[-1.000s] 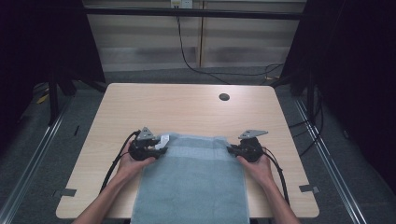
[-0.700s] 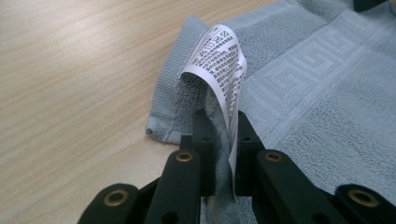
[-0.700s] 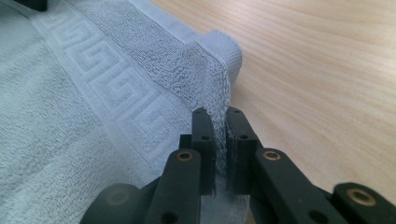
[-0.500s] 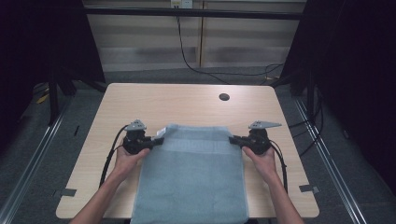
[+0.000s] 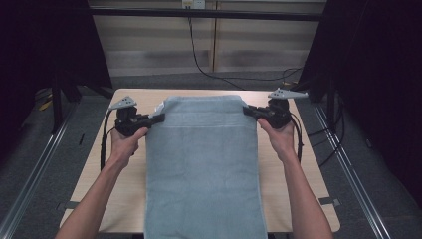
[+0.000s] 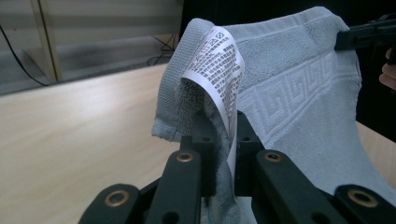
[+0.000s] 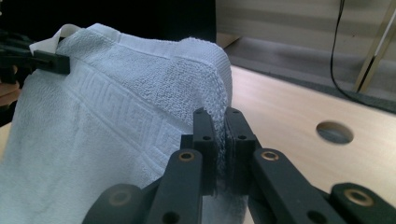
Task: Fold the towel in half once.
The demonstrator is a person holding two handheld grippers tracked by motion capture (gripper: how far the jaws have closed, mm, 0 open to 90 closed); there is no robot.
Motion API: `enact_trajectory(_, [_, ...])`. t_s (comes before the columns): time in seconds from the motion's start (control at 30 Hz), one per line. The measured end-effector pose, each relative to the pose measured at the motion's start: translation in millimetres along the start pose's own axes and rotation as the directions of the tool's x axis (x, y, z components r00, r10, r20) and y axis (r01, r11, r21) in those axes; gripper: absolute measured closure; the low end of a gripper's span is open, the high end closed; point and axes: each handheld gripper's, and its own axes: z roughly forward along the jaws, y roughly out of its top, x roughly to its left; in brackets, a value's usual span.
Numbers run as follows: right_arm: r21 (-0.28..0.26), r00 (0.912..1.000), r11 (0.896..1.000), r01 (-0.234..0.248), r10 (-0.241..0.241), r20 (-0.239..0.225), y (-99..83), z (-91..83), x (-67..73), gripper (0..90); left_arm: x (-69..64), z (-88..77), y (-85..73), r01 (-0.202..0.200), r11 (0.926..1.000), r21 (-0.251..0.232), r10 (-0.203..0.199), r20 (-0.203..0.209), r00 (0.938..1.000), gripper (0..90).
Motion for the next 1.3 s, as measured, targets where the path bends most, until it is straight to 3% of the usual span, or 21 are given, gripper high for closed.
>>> enact_trajectory(0.1, [-0.022, 0.9997, 1.000, 0.008, -0.008, 0.024, 19.7, 0.0, -4.7, 85.5, -0.1, 1.1, 20.3, -0.018, 0.9997, -0.017, 0.018, -0.012, 0.9998, 83.6])
enact_trajectory(0.2, [-0.045, 0.9990, 0.999, 0.014, -0.012, 0.043, 38.7, -2.6, -9.4, 85.6, -5.3, -0.7, 53.4, -0.058, 0.9967, -0.056, 0.057, -0.030, 0.9979, 83.6])
enact_trajectory(0.23, [-0.059, 0.9990, 0.998, 0.014, -0.011, 0.043, 45.0, -4.9, -10.7, 85.5, -5.3, -0.7, 53.4, -0.058, 0.9967, -0.056, 0.057, -0.030, 0.9979, 83.6])
enact_trajectory(0.4, [-0.129, 0.9979, 0.991, 0.036, -0.028, 0.059, 75.4, -21.2, -11.5, 85.6, -15.9, -12.3, 89.1, -0.079, 0.9862, -0.146, 0.077, -0.021, 0.9968, 83.4])
enact_trajectory(0.5, [-0.156, 0.9972, 0.986, 0.051, -0.042, 0.063, 85.7, -30.6, -6.6, 85.6, -22.0, -16.0, 100.3, -0.104, 0.9825, -0.154, 0.100, -0.033, 0.9944, 83.4])
enact_trajectory(0.57, [-0.141, 0.9970, 0.988, 0.056, -0.048, 0.061, 83.3, -33.2, -3.4, 85.6, -24.4, -16.8, 98.3, -0.115, 0.9832, -0.141, 0.112, -0.032, 0.9932, 83.4])
enact_trajectory(0.7, [-0.115, 0.9989, 0.992, 0.042, -0.039, 0.026, 65.5, -36.0, 1.2, 85.6, -28.4, -21.0, 70.7, -0.103, 0.9871, -0.122, 0.103, -0.001, 0.9946, 83.3])
enact_trajectory(0.77, [-0.079, 0.9987, 0.996, 0.048, -0.049, -0.011, 43.2, -41.4, 10.4, 85.7, -33.5, -30.0, 45.7, -0.089, 0.9897, -0.112, 0.093, 0.030, 0.9952, 83.3])
enact_trajectory(0.8, [-0.079, 0.9987, 0.996, 0.048, -0.049, -0.011, 43.2, -41.4, 10.4, 85.7, -33.5, -30.0, 45.7, -0.089, 0.9897, -0.112, 0.093, 0.030, 0.9952, 83.2])
enact_trajectory(0.83, [-0.076, 0.9977, 0.996, 0.042, -0.046, -0.049, 28.6, -46.7, 17.7, 85.7, -38.0, -37.6, 30.3, -0.086, 0.9916, -0.097, 0.090, 0.038, 0.9952, 83.2])
enact_trajectory(0.87, [-0.076, 0.9977, 0.996, 0.042, -0.046, -0.049, 28.6, -46.7, 17.7, 85.7, -38.0, -37.6, 30.3, -0.086, 0.9916, -0.097, 0.090, 0.038, 0.9952, 83.2])
enact_trajectory(0.9, [-0.062, 0.9956, 0.997, 0.036, -0.041, -0.084, 12.4, -52.3, 26.6, 85.7, -40.4, -41.2, 22.5, -0.084, 0.9924, -0.090, 0.089, 0.045, 0.9951, 83.2])
enact_trajectory(0.93, [-0.062, 0.9956, 0.997, 0.036, -0.041, -0.084, 12.4, -52.3, 26.6, 85.7, -42.9, -45.1, 14.9, -0.092, 0.9929, -0.076, 0.095, 0.048, 0.9943, 83.2])
enact_trajectory(0.97, [-0.025, 0.9934, 0.999, 0.049, -0.051, -0.102, -5.7, -56.8, 36.6, 85.7, -45.9, -49.3, 6.6, -0.096, 0.9932, -0.066, 0.100, 0.059, 0.9932, 83.2])
enact_trajectory(1.0, [-0.025, 0.9934, 0.999, 0.049, -0.051, -0.102, -5.7, -56.8, 36.6, 85.7, -48.4, -52.9, -2.1, -0.097, 0.9938, -0.053, 0.101, 0.067, 0.9926, 83.2])
enact_trajectory(1.07, [0.000, 0.9897, 0.999, 0.032, -0.032, -0.140, -26.4, -60.6, 45.7, 85.7, -54.3, -60.3, -21.5, -0.092, 0.9954, -0.027, 0.094, 0.088, 0.9917, 83.1])
enact_trajectory(1.1, [0.040, 0.9862, 0.999, 0.030, -0.023, -0.164, -48.2, -62.7, 55.6, 85.7, -57.4, -62.0, -32.3, -0.085, 0.9963, -0.005, 0.086, 0.093, 0.9920, 83.0])
enact_trajectory(1.17, [0.109, 0.9852, 0.993, 0.038, -0.019, -0.170, -69.1, -60.9, 64.8, 85.7, -61.6, -64.5, -53.4, -0.084, 0.9952, 0.051, 0.079, 0.096, 0.9922, 82.9])
enact_trajectory(1.2, [0.132, 0.9834, 0.991, 0.035, -0.010, -0.181, -79.5, -60.6, 68.8, 85.7, -66.0, -64.6, -74.3, -0.061, 0.9942, 0.088, 0.051, 0.110, 0.9926, 82.9])
enact_trajectory(1.23, [0.149, 0.9801, 0.989, 0.019, 0.011, -0.198, -90.2, -60.3, 72.5, 85.7, -66.0, -64.6, -74.3, -0.061, 0.9942, 0.088, 0.051, 0.110, 0.9926, 82.9])
enact_trajectory(1.3, [0.168, 0.9782, 0.986, 0.012, 0.023, -0.206, -100.7, -60.1, 76.9, 85.7, -71.0, -63.7, -94.1, -0.060, 0.9883, 0.140, 0.044, 0.118, 0.9921, 82.9])
